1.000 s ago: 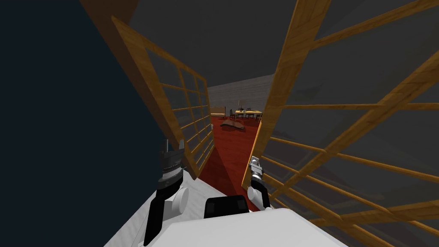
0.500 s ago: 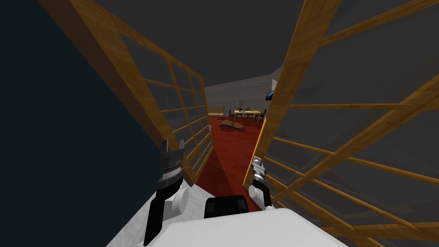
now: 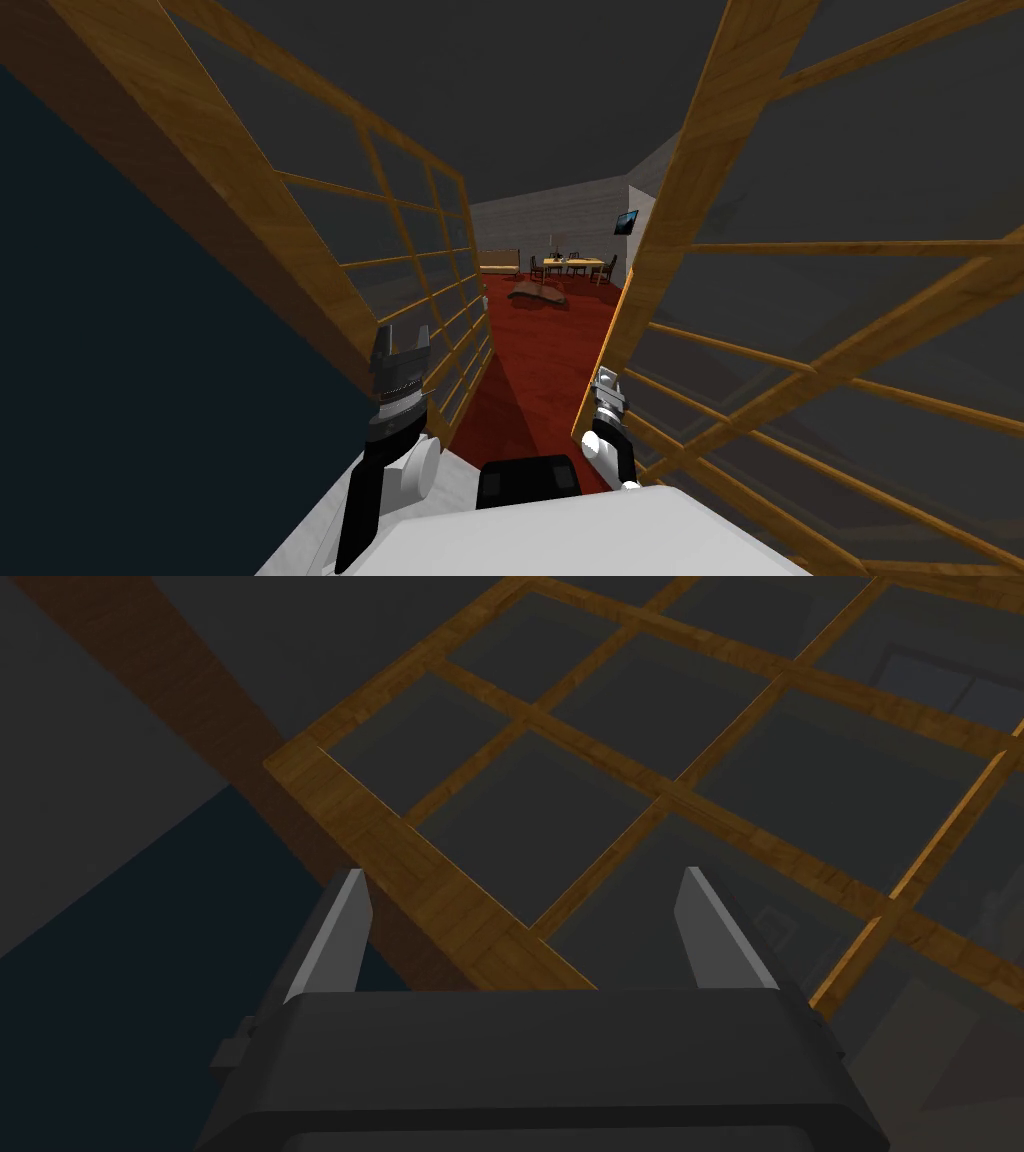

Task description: Push the door open

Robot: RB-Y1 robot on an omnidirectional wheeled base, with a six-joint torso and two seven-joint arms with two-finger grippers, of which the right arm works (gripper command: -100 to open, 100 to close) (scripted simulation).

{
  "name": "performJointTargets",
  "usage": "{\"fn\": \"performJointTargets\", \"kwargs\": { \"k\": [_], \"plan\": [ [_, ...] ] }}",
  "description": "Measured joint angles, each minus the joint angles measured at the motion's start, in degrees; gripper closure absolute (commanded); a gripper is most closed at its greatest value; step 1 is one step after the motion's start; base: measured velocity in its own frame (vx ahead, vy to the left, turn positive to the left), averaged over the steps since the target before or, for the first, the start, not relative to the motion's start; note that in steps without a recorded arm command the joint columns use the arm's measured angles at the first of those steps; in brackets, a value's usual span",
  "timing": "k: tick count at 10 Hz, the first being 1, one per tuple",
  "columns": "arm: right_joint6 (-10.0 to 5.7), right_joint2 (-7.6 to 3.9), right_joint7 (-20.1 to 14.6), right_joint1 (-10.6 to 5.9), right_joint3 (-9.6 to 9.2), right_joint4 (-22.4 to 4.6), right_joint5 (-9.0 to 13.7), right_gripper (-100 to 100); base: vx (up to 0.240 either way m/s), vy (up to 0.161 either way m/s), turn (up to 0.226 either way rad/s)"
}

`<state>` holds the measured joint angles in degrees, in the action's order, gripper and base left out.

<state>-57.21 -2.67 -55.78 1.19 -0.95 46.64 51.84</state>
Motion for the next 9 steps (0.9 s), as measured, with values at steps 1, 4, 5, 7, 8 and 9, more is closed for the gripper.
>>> {"fn": "performJointTargets", "kwargs": {
  "k": [1,4,5,7,8,9],
  "plan": [
    [0.59,0.49,0.9,1.07,0.59,2.0,0.5,100,0.144,-0.023,-0.016],
    [-0.25,0.18,0.1,-0.17,1.59,0.2,1.0,100,0.121,-0.009,-0.055],
    [-0.1,0.69,0.3,0.26,2.12,0.6,1.4,100,0.183,-0.019,-0.065],
    [-0.66,1.18,0.2,0.55,3.13,0.4,2.0,100,0.184,-0.002,-0.062],
    [-0.87,1.45,0.4,0.54,3.76,0.4,2.4,100,0.082,-0.003,-0.03],
    [-1.05,1.36,0.4,0.5,3.93,0.4,2.4,100,0.116,-0.045,-0.044]
  ]
}}
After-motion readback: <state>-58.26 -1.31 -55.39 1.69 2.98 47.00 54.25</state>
